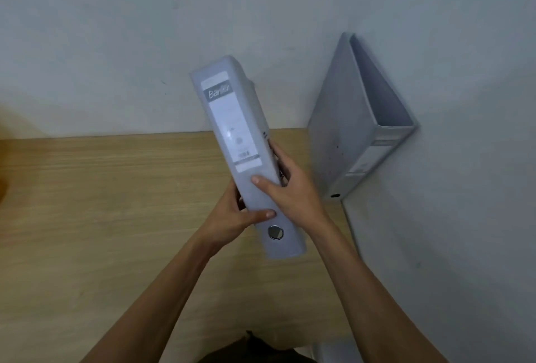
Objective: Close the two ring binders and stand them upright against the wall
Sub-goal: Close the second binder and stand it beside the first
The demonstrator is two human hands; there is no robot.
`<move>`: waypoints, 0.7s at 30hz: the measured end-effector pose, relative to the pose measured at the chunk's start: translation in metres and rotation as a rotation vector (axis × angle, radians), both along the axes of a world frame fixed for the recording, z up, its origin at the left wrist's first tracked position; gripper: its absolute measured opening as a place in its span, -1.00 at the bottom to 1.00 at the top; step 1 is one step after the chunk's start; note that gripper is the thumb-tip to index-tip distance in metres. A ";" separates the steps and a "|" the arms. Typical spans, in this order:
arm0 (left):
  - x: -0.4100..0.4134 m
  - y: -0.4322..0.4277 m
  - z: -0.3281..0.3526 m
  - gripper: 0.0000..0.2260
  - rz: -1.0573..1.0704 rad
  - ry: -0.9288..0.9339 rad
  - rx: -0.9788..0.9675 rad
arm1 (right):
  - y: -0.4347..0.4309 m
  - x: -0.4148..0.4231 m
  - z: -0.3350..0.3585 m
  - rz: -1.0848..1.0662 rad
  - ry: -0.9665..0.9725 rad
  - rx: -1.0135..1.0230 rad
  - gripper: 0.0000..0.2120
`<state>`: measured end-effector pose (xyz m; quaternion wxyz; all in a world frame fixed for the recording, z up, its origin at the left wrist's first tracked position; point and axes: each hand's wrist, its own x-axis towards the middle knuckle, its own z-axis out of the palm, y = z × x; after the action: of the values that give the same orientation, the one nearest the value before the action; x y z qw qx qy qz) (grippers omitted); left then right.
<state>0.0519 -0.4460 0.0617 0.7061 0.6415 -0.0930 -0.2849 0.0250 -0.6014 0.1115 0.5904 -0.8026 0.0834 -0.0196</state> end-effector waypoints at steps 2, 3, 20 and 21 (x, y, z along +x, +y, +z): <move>-0.007 -0.012 -0.004 -0.20 0.020 -0.057 0.043 | -0.015 -0.008 -0.004 0.013 -0.003 0.024 -0.20; -0.011 -0.020 -0.007 -0.18 0.020 -0.087 0.056 | -0.025 -0.014 -0.006 0.012 -0.003 0.036 -0.19; 0.005 -0.082 -0.067 -0.31 -0.114 -0.466 0.327 | -0.093 -0.058 -0.071 -0.130 0.117 -0.034 -0.41; 0.008 -0.085 -0.067 -0.25 -0.129 -0.479 0.332 | -0.095 -0.058 -0.073 -0.150 0.116 -0.041 -0.44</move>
<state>0.0599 -0.5313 -0.0048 0.5299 0.7900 -0.2499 -0.1809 -0.0331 -0.6964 0.0387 0.5649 -0.8058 0.1767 -0.0191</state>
